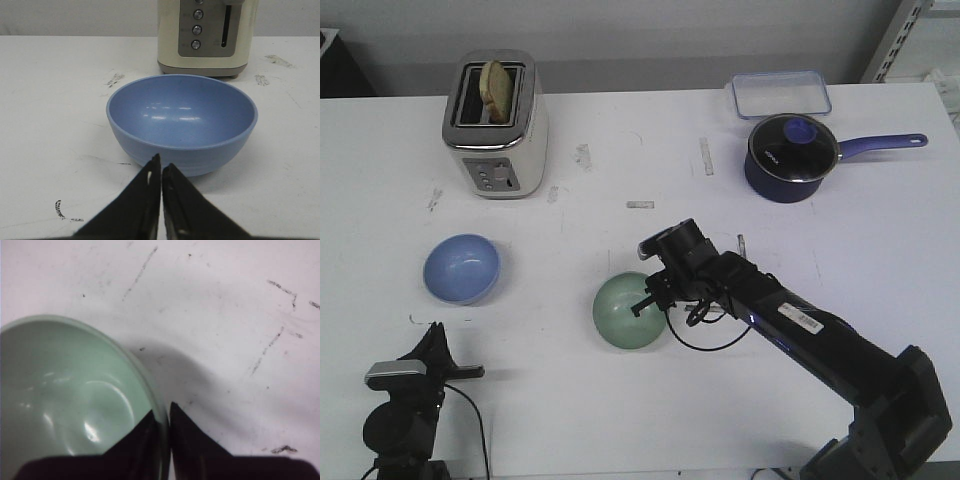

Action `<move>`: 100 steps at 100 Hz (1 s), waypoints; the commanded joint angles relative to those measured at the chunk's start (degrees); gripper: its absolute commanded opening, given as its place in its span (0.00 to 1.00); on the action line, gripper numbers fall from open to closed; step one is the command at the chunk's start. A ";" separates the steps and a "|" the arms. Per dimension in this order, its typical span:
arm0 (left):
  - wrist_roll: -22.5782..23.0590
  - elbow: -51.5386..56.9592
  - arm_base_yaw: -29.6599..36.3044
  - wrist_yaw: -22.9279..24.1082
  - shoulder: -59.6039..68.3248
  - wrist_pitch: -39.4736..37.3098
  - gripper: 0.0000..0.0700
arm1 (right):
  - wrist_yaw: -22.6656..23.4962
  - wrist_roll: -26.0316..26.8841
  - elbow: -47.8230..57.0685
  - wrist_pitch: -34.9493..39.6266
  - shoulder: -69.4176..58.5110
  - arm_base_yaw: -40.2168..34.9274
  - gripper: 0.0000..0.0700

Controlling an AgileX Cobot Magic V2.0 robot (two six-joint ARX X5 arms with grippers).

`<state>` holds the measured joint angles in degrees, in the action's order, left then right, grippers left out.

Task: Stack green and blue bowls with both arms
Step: 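Drag the green bowl toward the table centre with the right gripper, then release the green bowl and retract the right gripper to rest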

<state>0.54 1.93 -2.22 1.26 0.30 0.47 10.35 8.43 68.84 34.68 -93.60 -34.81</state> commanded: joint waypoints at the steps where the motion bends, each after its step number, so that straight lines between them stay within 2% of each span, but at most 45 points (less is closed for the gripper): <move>1: -0.11 -1.16 -0.02 -0.02 -0.07 -0.52 0.00 | 0.15 0.37 0.61 -0.33 -0.98 -0.44 0.06; 7: -0.13 -1.16 -0.02 -0.02 -0.07 -0.50 0.00 | 0.22 0.35 0.61 -0.31 -0.98 -0.44 0.21; 18: -0.11 -1.16 -0.02 -0.02 -0.07 -0.52 0.00 | 0.37 0.28 0.63 -0.37 -0.94 -0.44 0.67; 23: -0.11 -1.16 -0.02 -0.02 -0.07 -0.50 0.00 | 0.37 0.07 0.79 -0.35 -0.94 -0.44 0.78; 26: -0.11 -1.16 -0.02 -0.02 -0.07 -0.50 0.00 | 0.35 -0.17 1.01 -0.31 -0.94 -0.42 0.81; 46: -0.09 -1.16 -0.02 -0.02 -0.07 -0.55 0.00 | 0.17 -1.40 5.77 1.77 0.39 0.07 0.81; 55: -0.09 -1.16 -0.02 -0.02 -0.07 -0.55 0.00 | 0.04 -2.71 8.79 2.80 2.12 0.76 0.78; 61: -0.09 -1.16 -0.02 -0.02 -0.07 -0.55 0.00 | -0.17 -2.93 10.58 2.82 3.93 1.46 0.67; 66: -0.09 -1.16 -0.02 -0.02 -0.07 -0.57 0.00 | -0.57 -2.95 11.54 2.62 5.66 2.16 0.51; 77: -0.11 -1.16 -0.02 -0.02 -0.07 -0.57 0.00 | -2.78 -3.91 11.87 2.08 10.23 4.37 0.06; 79: -0.11 -1.16 -0.02 -0.04 -0.07 -0.57 0.00 | -3.37 -4.15 11.87 2.29 11.13 4.85 0.00; 100: -0.11 -1.16 -0.02 -0.04 -0.07 -0.61 0.00 | -11.47 -8.35 11.23 7.96 19.32 10.80 0.00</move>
<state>0.54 1.93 -2.22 1.26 0.30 0.45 0.60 2.94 79.75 41.52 -75.75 -25.04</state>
